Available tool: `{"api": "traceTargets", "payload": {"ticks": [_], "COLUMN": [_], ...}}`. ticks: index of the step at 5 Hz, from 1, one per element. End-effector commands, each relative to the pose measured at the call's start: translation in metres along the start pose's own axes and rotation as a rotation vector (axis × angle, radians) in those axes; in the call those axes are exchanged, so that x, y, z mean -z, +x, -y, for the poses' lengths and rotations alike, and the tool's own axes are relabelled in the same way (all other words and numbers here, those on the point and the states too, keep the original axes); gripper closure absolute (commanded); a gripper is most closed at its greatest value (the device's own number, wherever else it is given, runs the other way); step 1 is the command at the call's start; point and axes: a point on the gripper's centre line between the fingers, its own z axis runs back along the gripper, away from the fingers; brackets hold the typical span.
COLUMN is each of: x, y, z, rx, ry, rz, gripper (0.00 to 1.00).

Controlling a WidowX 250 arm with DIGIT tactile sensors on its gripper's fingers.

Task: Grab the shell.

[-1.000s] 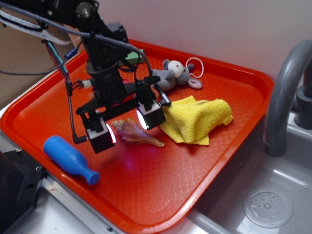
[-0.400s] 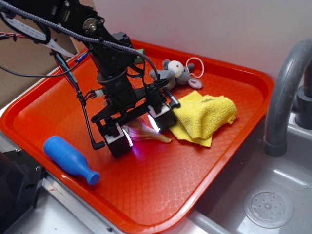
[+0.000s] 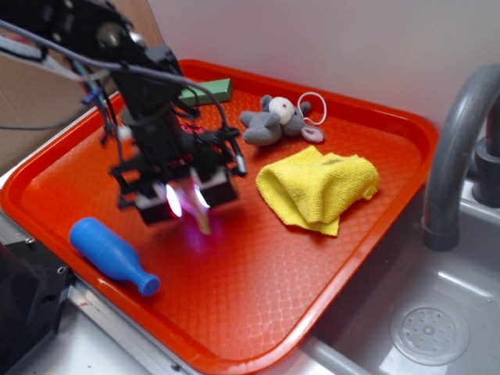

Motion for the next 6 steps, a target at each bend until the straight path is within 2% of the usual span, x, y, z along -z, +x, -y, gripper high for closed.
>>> {"api": "traceTargets", "payload": {"ticks": [1, 2, 4, 5, 6], "x": [-0.080, -0.119, -0.177, -0.193, -0.196], "y": [0.042, 0.048, 0.047, 0.036, 0.035], "z": [0.046, 0.049, 0.026, 0.016, 0.010], "rx": [0.499, 0.710, 0.887, 0.956, 0.926], "ry": [-0.016, -0.001, -0.018, -0.024, -0.031], "rz": [0.043, -0.014, -0.048, 0.067, 0.051], "gripper": [1.00, 1.00, 1.00, 1.00, 0.51]}}
